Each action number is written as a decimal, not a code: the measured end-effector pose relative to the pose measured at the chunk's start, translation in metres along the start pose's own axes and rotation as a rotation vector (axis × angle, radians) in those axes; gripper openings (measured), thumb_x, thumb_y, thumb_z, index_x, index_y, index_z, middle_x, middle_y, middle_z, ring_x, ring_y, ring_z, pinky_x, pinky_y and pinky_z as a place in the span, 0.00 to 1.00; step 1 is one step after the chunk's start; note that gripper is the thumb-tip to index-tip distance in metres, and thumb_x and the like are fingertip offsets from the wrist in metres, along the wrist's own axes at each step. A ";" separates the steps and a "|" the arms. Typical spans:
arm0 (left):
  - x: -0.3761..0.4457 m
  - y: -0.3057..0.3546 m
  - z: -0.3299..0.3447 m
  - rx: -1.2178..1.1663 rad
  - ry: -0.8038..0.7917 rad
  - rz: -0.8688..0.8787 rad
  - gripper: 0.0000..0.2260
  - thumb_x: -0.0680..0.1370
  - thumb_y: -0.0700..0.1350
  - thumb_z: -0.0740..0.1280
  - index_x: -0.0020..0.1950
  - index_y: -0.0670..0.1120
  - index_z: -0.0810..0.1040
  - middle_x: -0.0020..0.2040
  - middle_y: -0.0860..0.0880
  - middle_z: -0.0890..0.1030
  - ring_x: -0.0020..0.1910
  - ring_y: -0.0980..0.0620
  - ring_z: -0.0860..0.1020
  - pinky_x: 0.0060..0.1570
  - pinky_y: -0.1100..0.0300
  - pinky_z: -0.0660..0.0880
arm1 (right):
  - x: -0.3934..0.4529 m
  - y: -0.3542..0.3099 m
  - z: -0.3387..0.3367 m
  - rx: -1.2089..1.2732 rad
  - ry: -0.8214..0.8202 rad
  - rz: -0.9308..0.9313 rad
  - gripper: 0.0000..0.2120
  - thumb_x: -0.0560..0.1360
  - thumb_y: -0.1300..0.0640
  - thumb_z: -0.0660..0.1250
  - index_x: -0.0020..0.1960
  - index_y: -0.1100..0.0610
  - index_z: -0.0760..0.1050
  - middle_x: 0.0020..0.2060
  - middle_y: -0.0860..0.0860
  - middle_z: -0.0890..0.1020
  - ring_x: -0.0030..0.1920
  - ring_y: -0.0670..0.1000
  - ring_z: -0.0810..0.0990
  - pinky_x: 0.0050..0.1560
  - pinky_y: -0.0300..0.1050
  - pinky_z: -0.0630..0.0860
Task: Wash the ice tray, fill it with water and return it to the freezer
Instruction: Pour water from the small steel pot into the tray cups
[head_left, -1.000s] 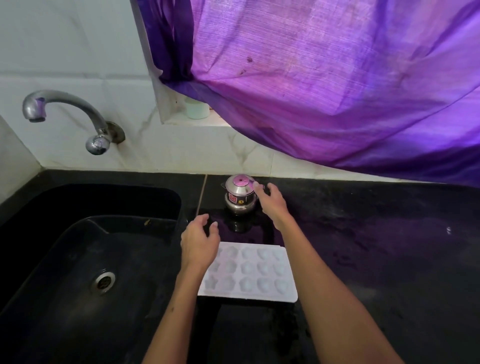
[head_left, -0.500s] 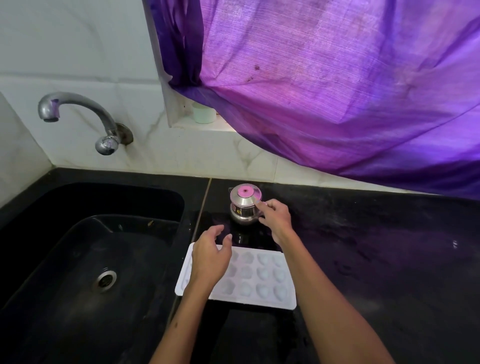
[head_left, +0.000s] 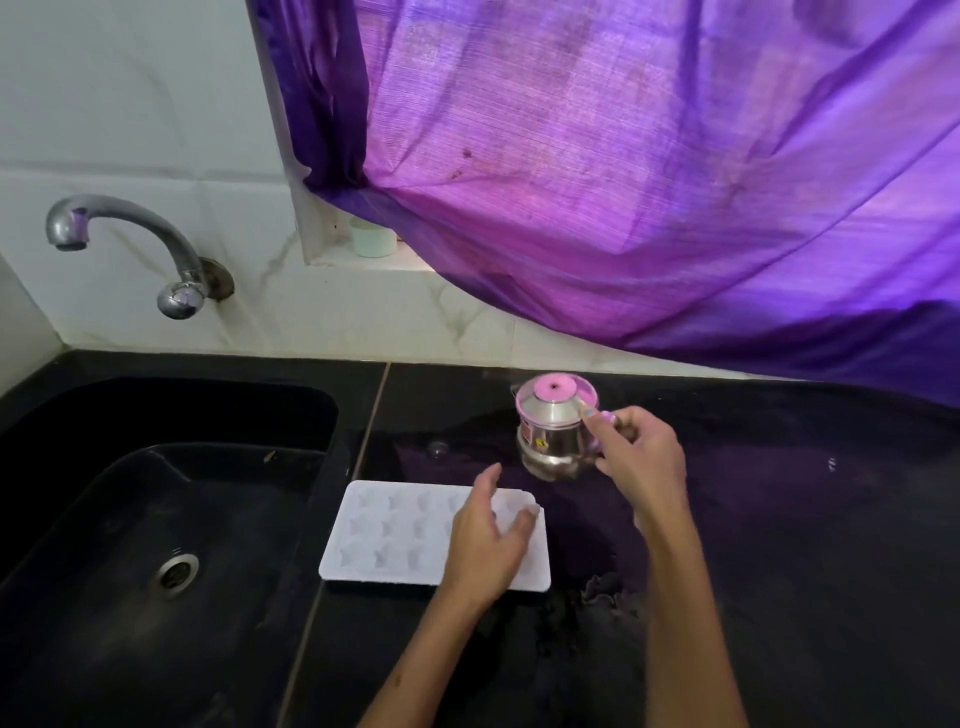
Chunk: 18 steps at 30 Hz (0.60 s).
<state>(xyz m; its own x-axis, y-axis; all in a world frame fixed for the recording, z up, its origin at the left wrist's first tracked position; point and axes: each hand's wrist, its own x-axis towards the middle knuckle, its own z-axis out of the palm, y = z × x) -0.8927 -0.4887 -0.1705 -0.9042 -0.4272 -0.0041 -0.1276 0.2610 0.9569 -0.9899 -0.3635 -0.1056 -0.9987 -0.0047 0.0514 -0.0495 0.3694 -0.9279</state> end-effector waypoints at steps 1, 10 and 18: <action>-0.006 0.001 0.008 -0.023 -0.038 -0.009 0.29 0.76 0.47 0.68 0.74 0.49 0.61 0.73 0.51 0.66 0.70 0.54 0.66 0.67 0.61 0.65 | -0.006 0.003 -0.007 -0.057 0.009 0.002 0.16 0.70 0.41 0.68 0.36 0.54 0.76 0.32 0.48 0.82 0.41 0.53 0.82 0.49 0.58 0.79; -0.030 -0.009 0.050 -0.234 -0.215 -0.099 0.28 0.72 0.38 0.72 0.68 0.51 0.67 0.63 0.59 0.75 0.63 0.66 0.71 0.64 0.64 0.68 | -0.033 0.011 -0.039 -0.372 -0.046 0.010 0.14 0.75 0.43 0.66 0.43 0.54 0.76 0.39 0.49 0.82 0.45 0.53 0.79 0.45 0.46 0.68; -0.034 -0.016 0.063 -0.378 -0.223 -0.154 0.31 0.70 0.32 0.71 0.70 0.49 0.65 0.61 0.57 0.74 0.62 0.62 0.71 0.56 0.74 0.69 | -0.034 0.001 -0.029 -0.567 -0.086 0.014 0.10 0.76 0.43 0.63 0.45 0.50 0.73 0.45 0.50 0.81 0.50 0.57 0.77 0.45 0.46 0.64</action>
<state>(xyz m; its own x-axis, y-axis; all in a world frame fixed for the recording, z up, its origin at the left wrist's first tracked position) -0.8857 -0.4236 -0.2045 -0.9572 -0.2290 -0.1768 -0.1468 -0.1422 0.9789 -0.9553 -0.3363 -0.0981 -0.9980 -0.0627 -0.0118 -0.0440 0.8106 -0.5840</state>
